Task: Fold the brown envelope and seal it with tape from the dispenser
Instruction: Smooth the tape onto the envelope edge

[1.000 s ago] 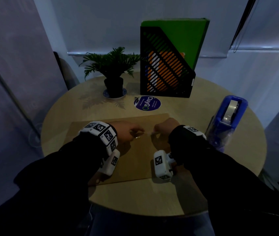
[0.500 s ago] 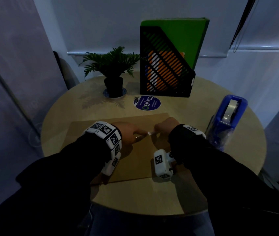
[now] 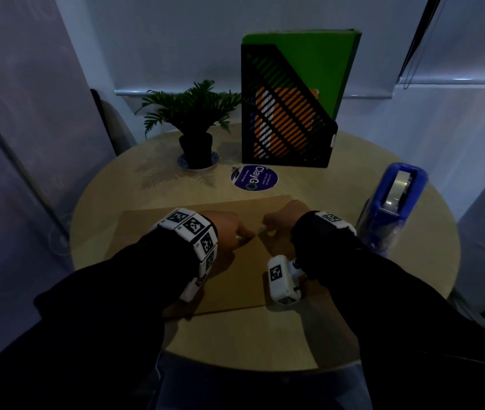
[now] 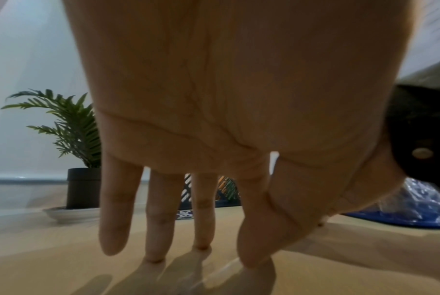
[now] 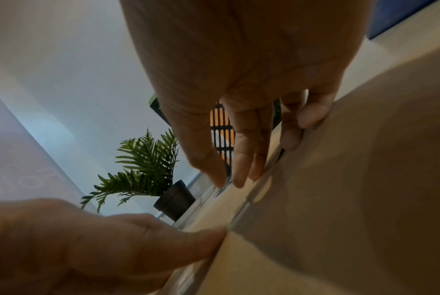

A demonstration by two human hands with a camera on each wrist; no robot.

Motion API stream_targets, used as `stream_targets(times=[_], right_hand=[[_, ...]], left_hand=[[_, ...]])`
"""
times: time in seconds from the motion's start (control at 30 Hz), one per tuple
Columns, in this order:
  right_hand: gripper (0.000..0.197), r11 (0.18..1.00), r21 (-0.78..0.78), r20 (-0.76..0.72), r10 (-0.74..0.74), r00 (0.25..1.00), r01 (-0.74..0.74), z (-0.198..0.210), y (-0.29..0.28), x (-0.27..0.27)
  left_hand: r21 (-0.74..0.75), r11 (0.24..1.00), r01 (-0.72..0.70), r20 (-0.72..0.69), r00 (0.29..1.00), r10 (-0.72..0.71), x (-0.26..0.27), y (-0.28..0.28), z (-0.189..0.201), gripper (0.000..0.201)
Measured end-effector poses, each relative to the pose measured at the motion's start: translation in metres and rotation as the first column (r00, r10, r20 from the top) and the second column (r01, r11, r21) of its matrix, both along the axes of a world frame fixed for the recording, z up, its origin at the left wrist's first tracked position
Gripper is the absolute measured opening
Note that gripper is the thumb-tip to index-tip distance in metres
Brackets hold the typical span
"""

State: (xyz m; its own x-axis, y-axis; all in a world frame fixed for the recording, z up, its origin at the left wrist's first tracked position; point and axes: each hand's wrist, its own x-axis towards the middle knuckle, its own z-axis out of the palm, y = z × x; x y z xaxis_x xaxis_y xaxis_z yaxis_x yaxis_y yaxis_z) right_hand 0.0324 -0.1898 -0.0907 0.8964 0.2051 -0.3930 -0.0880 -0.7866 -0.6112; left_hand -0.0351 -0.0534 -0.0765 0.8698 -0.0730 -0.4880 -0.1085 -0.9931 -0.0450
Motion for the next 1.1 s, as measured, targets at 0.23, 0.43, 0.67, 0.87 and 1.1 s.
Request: stream_targets(times=[0.23, 0.43, 0.67, 0.87, 1.1], right_hand=[[0.036, 0.984, -0.165, 0.017, 0.064, 0.998, -0.061, 0.001, 0.002, 0.009], [0.037, 0.964, -0.255, 0.029, 0.087, 0.996, -0.077, 0.002, -0.005, 0.014], [0.048, 0.974, -0.179, 0.014, 0.141, 0.990, -0.137, -0.003, 0.002, 0.015], [0.058, 0.897, -0.393, -0.040, 0.205, 0.978, -0.203, -0.004, 0.014, 0.019], [0.077, 0.758, -0.571, -0.168, 0.268, 0.949, -0.316, 0.012, 0.017, 0.023]], left_hand=[[0.000, 1.000, 0.004, -0.003, 1.000, -0.004, 0.003, -0.002, -0.005, 0.040], [0.019, 1.000, -0.003, -0.021, 1.000, 0.003, 0.005, -0.004, -0.005, 0.041], [-0.020, 1.000, -0.007, 0.002, 1.000, 0.007, 0.004, -0.004, -0.003, 0.039], [-0.063, 0.998, -0.026, 0.013, 1.000, 0.027, 0.005, 0.002, -0.008, 0.037], [-0.074, 0.997, -0.009, 0.033, 0.999, 0.011, 0.007, 0.006, -0.011, 0.036]])
